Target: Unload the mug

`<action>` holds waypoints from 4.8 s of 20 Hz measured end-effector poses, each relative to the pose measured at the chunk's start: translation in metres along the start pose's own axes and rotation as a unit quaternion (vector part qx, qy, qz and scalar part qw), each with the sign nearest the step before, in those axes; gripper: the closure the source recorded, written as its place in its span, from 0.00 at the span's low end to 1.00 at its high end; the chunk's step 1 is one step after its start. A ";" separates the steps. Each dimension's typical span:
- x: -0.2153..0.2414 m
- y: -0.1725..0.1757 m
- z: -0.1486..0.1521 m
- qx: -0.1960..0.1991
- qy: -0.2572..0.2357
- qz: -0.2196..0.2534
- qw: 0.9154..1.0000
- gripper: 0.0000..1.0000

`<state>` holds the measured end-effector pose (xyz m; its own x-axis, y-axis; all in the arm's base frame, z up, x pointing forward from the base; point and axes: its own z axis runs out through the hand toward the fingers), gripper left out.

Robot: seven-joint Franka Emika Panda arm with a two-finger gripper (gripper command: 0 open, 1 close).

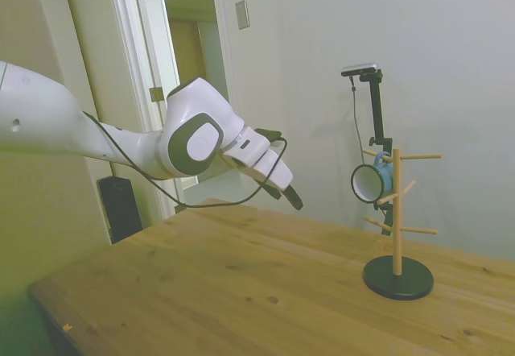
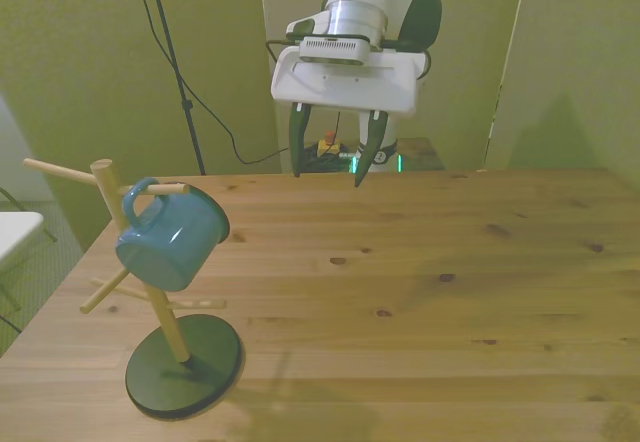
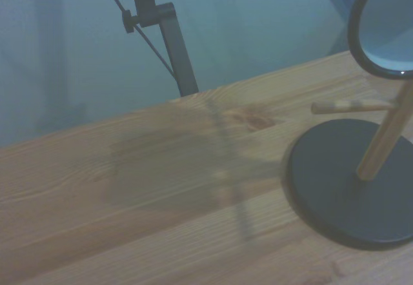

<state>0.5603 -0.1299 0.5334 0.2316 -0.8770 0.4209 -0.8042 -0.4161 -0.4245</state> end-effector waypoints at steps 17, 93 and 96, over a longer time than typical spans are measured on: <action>0.072 -0.037 0.039 0.093 0.120 0.094 0.984 0.00; -0.145 -0.070 0.019 0.029 -0.040 -0.041 0.998 1.00; -0.147 -0.052 -0.005 -0.030 -0.095 -0.079 0.992 1.00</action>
<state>0.5651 0.0218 0.4980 0.4524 -0.8338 0.3164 -0.7795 -0.5421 -0.3138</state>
